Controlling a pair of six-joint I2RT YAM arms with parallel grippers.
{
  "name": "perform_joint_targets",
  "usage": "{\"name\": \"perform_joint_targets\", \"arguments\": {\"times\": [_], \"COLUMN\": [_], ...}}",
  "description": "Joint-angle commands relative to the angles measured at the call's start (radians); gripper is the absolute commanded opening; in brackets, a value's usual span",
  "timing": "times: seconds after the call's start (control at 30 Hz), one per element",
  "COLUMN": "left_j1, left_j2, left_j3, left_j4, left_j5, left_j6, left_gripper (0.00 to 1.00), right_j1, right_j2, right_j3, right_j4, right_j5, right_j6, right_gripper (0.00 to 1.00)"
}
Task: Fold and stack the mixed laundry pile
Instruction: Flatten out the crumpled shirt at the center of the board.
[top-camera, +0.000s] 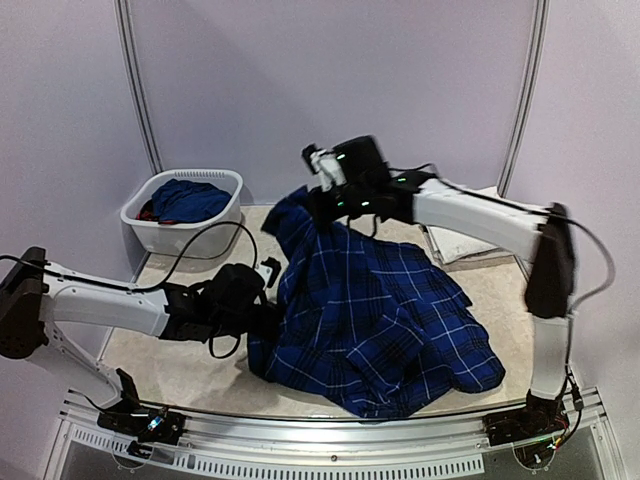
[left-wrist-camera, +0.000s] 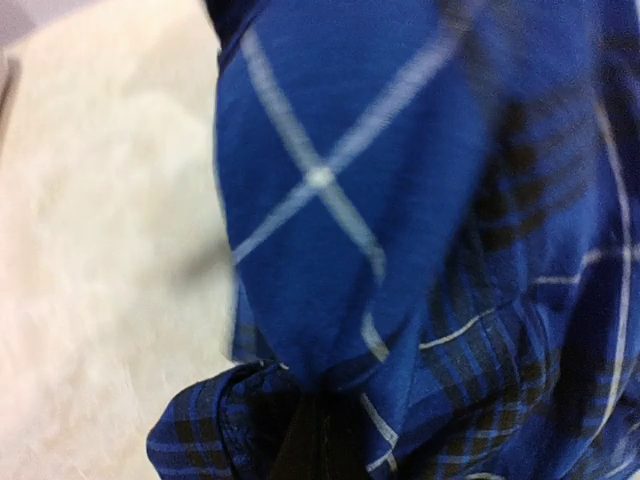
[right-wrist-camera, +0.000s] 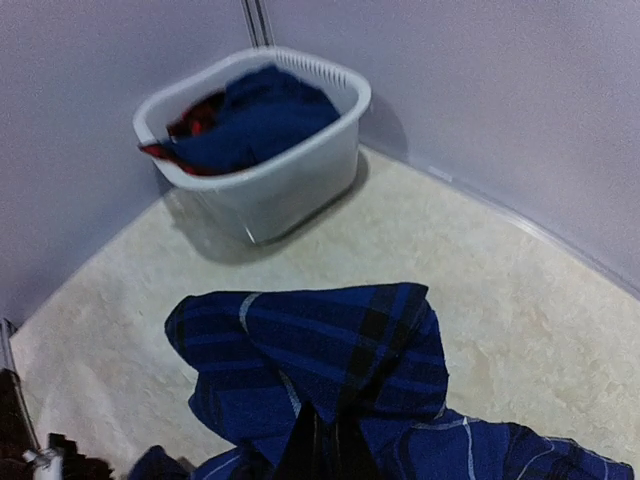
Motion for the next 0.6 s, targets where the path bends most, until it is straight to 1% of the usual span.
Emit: {"name": "perform_joint_targets", "arguments": {"times": [0.0,0.1,0.13,0.2,0.23,0.27,0.3,0.37,0.4,0.43,0.5,0.53,0.57], "left_j1": [-0.019,-0.019,-0.019,-0.019,-0.019,-0.019,-0.019,-0.019,-0.019,-0.018,-0.016,-0.016,-0.014], "left_j2": [-0.028,-0.020,-0.012,0.004,0.010,0.016,0.022,0.030,0.031,0.030,0.019,0.010,0.000], "left_j3": [0.050,0.065,0.069,0.075,0.077,0.077,0.076,0.072,0.067,0.061,0.057,0.060,0.064], "left_j4": [-0.050,-0.057,-0.058,-0.059,-0.060,-0.060,-0.064,-0.084,-0.092,-0.100,-0.116,-0.121,-0.122], "left_j5": [-0.040,-0.069,-0.077,-0.077,-0.076,-0.077,-0.079,-0.095,-0.105,-0.109,-0.115,-0.114,-0.110], "left_j6": [0.043,0.059,0.064,0.066,0.065,0.062,0.058,0.049,0.046,0.044,0.049,0.056,0.066], "left_gripper": [0.00,0.00,0.00,0.00,0.00,0.00,0.00,0.00,0.00,0.03,0.18,0.31,0.45], "right_j1": [0.007,0.022,0.023,0.022,0.022,0.023,0.022,0.023,0.023,0.024,0.023,0.023,0.024], "right_j2": [-0.247,-0.403,-0.432,-0.462,-0.452,-0.427,-0.398,-0.321,-0.306,-0.301,-0.313,-0.329,-0.338], "right_j3": [-0.275,-0.496,-0.562,-0.655,-0.677,-0.685,-0.683,-0.687,-0.720,-0.765,-0.861,-0.886,-0.904], "right_j4": [0.289,0.478,0.556,0.615,0.611,0.588,0.545,0.470,0.479,0.513,0.582,0.605,0.623], "right_j5": [0.110,0.266,0.321,0.395,0.418,0.449,0.483,0.519,0.505,0.489,0.431,0.390,0.338], "right_j6": [0.013,0.014,0.021,0.042,0.051,0.073,0.107,0.200,0.230,0.256,0.282,0.287,0.284], "right_gripper": [0.01,0.01,0.01,0.01,0.01,0.05,0.07,0.04,0.02,0.01,0.01,0.01,0.01]}}
